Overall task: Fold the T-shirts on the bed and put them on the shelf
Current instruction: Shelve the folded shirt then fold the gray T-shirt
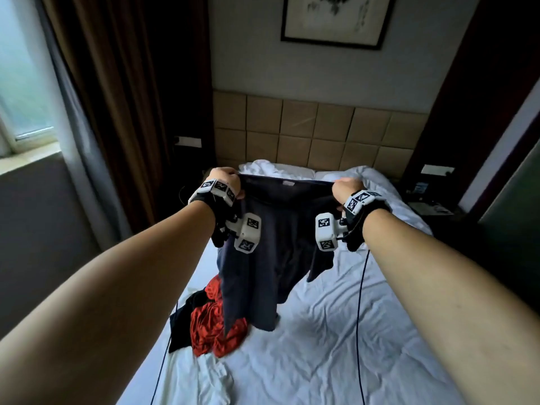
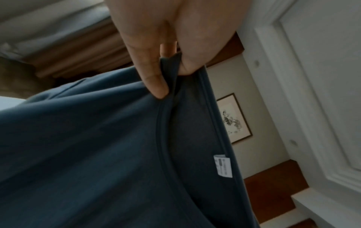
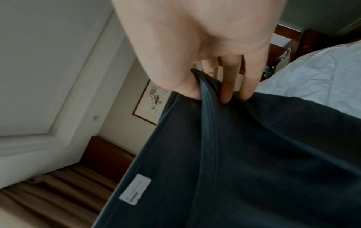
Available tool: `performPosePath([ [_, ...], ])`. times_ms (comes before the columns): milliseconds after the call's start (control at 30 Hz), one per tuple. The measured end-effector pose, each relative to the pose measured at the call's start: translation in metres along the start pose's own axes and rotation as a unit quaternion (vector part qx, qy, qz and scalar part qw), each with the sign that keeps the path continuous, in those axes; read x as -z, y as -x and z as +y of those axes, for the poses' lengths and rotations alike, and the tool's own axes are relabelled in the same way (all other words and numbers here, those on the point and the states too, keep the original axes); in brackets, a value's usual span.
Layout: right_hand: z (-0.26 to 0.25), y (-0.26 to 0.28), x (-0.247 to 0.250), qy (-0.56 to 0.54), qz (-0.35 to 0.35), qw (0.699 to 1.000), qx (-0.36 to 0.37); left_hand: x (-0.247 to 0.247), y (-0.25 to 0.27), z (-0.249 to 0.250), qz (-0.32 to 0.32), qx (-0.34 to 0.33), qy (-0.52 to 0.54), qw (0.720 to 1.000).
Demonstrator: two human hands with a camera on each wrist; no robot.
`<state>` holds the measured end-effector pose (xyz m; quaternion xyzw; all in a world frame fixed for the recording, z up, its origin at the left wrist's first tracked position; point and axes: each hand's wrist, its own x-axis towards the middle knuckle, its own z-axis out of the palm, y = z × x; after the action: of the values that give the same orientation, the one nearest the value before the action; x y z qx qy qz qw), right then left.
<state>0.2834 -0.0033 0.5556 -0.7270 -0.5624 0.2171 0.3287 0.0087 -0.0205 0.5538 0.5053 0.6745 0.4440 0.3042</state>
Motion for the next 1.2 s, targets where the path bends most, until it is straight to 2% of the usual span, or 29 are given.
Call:
performPosePath([
  [100, 0.012, -0.001, 0.035, 0.018, 0.082, 0.996, 0.030, -0.012, 0.019, 0.031, 0.034, -0.041, -0.016, 0.998],
  [167, 0.023, 0.003, 0.058, 0.035, 0.118, 0.989, 0.085, -0.022, 0.041, 0.053, 0.061, -0.076, -0.079, 0.992],
  [267, 0.047, 0.008, 0.095, 0.134, 0.126, 0.967, 0.176, -0.044, 0.067, 0.074, 0.065, -0.109, -0.145, 0.981],
  [333, 0.068, 0.005, 0.117, 0.159, 0.124, 0.961, 0.191, -0.061, 0.086, 0.086, 0.040, -0.127, -0.187, 0.973],
  [367, 0.079, 0.004, 0.127, 0.141, 0.110, 0.968, 0.175, -0.071, 0.093, 0.091, 0.021, -0.133, -0.223, 0.965],
  [433, 0.098, 0.001, 0.144, 0.008, 0.049, 0.992, 0.120, -0.087, 0.109, 0.097, -0.003, -0.137, -0.299, 0.944],
  [500, 0.113, 0.007, 0.157, -0.133, -0.019, 0.989, 0.056, -0.100, 0.122, 0.104, 0.004, -0.119, -0.331, 0.936],
  [567, 0.126, 0.012, 0.169, -0.192, -0.049, 0.980, 0.028, -0.109, 0.134, 0.111, 0.024, -0.109, -0.328, 0.938],
  [633, 0.138, 0.016, 0.182, -0.195, -0.065, 0.978, 0.038, -0.119, 0.144, 0.117, 0.036, -0.091, -0.316, 0.944],
  [700, 0.150, 0.020, 0.195, -0.148, -0.092, 0.982, 0.067, -0.128, 0.151, 0.121, 0.050, -0.089, -0.293, 0.951],
  [767, 0.163, 0.023, 0.209, -0.046, -0.104, 0.987, 0.109, -0.136, 0.156, 0.122, 0.059, -0.094, -0.261, 0.959],
  [867, 0.183, 0.021, 0.224, 0.054, -0.051, 0.985, 0.158, -0.151, 0.161, 0.122, 0.056, -0.095, -0.205, 0.972],
  [1000, 0.197, 0.015, 0.231, 0.039, 0.018, 0.991, 0.131, -0.171, 0.162, 0.126, 0.046, -0.122, -0.132, 0.983],
  [1100, 0.201, 0.018, 0.236, 0.025, 0.061, 0.989, 0.132, -0.181, 0.165, 0.127, 0.053, -0.140, -0.120, 0.981],
  [1200, 0.207, 0.017, 0.239, 0.002, 0.046, 0.989, 0.141, -0.186, 0.170, 0.125, 0.059, -0.148, -0.127, 0.979],
])
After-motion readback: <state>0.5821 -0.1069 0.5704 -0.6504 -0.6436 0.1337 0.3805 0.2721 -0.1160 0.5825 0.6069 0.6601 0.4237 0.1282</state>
